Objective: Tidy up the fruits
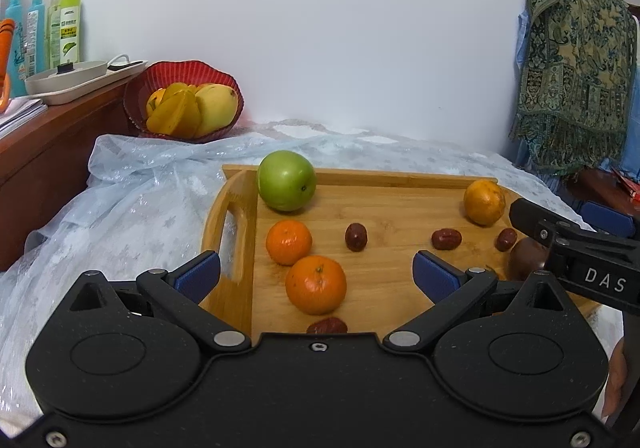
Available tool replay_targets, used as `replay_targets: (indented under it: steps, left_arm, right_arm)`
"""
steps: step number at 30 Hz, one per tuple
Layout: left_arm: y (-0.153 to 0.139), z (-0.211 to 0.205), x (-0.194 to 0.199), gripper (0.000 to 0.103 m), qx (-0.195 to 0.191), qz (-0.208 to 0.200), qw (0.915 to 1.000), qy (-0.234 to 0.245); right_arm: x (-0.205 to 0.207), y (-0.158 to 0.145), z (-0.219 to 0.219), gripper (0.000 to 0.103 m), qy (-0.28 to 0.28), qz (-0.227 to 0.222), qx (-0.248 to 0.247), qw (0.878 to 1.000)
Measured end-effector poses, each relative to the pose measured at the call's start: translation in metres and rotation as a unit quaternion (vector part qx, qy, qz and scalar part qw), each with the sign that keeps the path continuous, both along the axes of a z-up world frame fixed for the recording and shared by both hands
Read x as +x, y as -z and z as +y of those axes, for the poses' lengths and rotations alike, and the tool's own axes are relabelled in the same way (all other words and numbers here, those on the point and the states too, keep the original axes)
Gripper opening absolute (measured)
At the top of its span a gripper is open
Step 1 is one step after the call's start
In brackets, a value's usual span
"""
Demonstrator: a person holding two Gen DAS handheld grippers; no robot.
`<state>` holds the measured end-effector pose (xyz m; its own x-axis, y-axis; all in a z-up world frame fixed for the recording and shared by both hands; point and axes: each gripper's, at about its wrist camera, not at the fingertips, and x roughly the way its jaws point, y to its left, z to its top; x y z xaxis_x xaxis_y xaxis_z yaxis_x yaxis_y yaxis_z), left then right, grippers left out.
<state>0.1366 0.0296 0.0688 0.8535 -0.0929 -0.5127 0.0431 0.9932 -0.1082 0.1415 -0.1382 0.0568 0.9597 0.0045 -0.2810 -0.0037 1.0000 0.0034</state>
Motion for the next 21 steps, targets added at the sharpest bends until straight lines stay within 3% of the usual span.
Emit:
replay_targets:
  steps: [21]
  left_arm:
    - [0.029,-0.003,-0.055,0.102,0.0,0.018,0.9998,-0.004]
  right_arm:
    - [-0.045,0.027,-0.005,0.103,0.022,0.016,0.027,0.999]
